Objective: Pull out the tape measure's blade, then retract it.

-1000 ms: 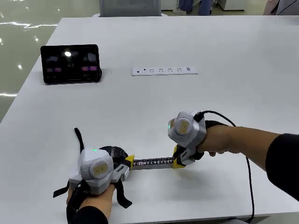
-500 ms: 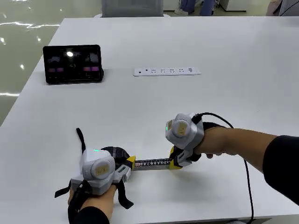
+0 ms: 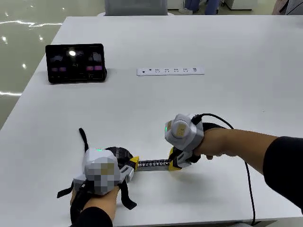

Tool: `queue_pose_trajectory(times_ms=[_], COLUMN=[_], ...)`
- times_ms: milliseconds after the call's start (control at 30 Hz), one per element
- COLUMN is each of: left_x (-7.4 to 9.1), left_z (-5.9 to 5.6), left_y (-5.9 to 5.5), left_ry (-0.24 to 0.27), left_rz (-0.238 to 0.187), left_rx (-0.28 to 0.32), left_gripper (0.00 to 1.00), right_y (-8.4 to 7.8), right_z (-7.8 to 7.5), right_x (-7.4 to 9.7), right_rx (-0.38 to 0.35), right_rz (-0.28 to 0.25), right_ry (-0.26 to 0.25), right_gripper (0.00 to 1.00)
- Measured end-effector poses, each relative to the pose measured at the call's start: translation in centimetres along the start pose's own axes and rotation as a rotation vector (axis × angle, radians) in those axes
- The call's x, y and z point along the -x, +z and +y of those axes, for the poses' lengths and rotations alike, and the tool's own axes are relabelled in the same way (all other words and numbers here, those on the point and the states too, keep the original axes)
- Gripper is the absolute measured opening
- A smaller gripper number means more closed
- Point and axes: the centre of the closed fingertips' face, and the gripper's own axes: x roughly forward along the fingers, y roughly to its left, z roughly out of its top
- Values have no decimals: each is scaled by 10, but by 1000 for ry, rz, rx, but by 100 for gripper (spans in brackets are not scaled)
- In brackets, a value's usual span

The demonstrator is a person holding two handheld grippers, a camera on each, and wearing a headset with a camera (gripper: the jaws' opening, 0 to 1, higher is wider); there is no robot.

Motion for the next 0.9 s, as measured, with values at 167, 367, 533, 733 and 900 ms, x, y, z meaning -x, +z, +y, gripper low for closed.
queue_pose_trajectory(times_ms=[167, 367, 533, 733, 900], left_x=[0, 1, 1, 1, 2], left_z=[0, 0, -2, -2, -2], left_y=[0, 0, -1, -2, -2], left_ry=[-4, -17, -27, -30, -32], left_rz=[4, 9, 21, 24, 25], left_rx=[9, 10, -14, -21, -16], left_gripper=[63, 62, 62, 62, 62], right_y=[1, 2, 4, 6, 8], right_z=[1, 2, 3, 4, 4], right_x=[0, -1, -2, -2, -3], right_rx=[1, -8, 10, 14, 17], right_rz=[0, -3, 3, 7, 7], right_ry=[1, 3, 5, 5, 5], right_gripper=[11, 11, 11, 11, 11])
